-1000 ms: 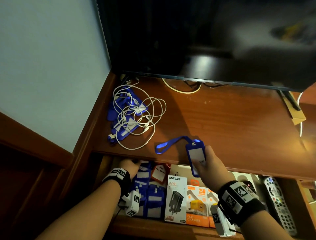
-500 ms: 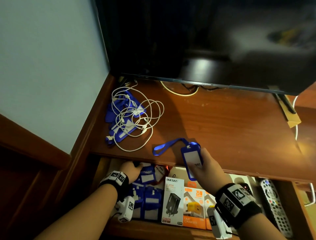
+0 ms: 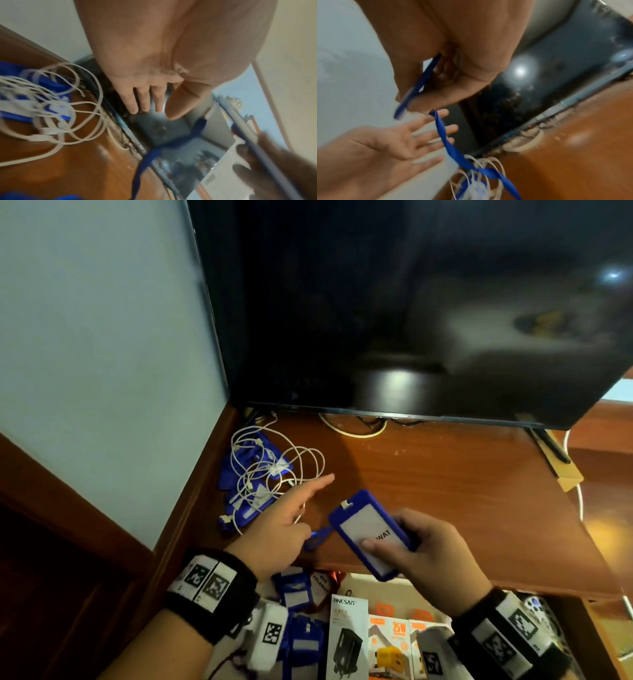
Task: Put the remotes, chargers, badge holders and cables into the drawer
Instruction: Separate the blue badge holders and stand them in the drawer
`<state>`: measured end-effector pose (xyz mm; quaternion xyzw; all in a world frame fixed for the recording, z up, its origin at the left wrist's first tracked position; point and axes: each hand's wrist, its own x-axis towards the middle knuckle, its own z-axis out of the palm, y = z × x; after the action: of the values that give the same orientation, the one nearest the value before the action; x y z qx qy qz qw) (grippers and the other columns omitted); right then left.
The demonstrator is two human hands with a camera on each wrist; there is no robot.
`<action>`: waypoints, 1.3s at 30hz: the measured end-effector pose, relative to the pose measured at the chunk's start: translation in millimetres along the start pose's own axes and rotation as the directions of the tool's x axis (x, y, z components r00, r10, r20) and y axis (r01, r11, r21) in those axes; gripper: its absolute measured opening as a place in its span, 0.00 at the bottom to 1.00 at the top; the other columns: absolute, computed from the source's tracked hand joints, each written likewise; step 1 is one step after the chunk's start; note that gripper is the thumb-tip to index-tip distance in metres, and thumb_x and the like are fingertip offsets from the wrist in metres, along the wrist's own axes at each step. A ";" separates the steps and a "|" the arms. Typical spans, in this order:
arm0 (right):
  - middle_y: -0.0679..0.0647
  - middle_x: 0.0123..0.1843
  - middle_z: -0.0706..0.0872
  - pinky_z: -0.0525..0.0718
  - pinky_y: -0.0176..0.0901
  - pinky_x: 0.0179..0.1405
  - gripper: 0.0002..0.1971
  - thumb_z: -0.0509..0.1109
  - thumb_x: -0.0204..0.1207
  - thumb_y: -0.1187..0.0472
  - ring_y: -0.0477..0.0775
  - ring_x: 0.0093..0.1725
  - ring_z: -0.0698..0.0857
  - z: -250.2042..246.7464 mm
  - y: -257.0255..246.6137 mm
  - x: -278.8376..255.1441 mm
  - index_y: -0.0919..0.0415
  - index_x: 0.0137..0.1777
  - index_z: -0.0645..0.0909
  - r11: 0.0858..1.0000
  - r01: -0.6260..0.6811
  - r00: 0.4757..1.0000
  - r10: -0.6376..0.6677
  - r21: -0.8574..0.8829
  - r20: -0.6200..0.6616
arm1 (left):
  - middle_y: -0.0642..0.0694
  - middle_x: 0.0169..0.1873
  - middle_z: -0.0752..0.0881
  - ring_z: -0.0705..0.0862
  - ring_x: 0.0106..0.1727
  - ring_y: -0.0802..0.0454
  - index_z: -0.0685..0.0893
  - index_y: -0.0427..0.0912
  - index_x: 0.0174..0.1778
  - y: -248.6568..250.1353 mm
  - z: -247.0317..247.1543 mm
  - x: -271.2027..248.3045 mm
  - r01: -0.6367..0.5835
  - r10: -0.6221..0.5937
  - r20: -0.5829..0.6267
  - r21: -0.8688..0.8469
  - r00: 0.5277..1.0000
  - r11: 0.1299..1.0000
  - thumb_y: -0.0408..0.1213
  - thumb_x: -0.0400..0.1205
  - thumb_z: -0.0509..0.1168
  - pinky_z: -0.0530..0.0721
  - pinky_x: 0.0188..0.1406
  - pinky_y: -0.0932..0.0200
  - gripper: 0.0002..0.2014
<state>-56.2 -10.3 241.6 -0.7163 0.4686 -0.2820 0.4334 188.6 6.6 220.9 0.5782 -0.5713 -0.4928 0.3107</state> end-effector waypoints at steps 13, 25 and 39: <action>0.60 0.42 0.86 0.81 0.46 0.16 0.06 0.65 0.89 0.55 0.60 0.22 0.83 -84.9 -88.1 50.4 0.54 0.60 0.71 0.968 0.175 0.922 -0.098 0.178 -0.374 | 0.54 0.35 0.81 0.79 0.35 0.56 0.81 0.56 0.60 82.4 30.6 -16.2 -0.258 0.222 0.212 0.161 0.952 0.953 0.49 0.93 0.57 0.86 0.49 0.45 0.08; 0.42 0.45 0.91 0.89 0.43 0.44 0.04 0.78 0.79 0.52 0.40 0.45 0.89 -49.5 -43.3 21.4 0.44 0.52 0.88 0.916 0.254 0.964 -0.216 -0.310 0.154 | 0.54 0.31 0.81 0.81 0.35 0.59 0.86 0.54 0.41 132.8 -40.5 -11.6 -0.402 0.529 -0.023 0.622 0.849 0.672 0.55 0.87 0.65 0.75 0.35 0.68 0.13; 0.45 0.36 0.85 0.76 0.24 0.37 0.06 0.77 0.81 0.59 0.36 0.35 0.83 -51.8 -32.2 32.9 0.57 0.45 0.82 0.960 0.209 0.856 -0.272 -0.187 -0.440 | 0.55 0.29 0.81 0.81 0.31 0.55 0.82 0.51 0.43 64.0 20.3 -29.2 -0.452 0.460 0.093 0.427 0.883 0.783 0.57 0.91 0.56 0.79 0.34 0.53 0.19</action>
<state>-71.2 -52.9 294.1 -0.7087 0.4824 -0.4643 0.2224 151.2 29.1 279.7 0.4816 -0.7869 -0.2573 0.2874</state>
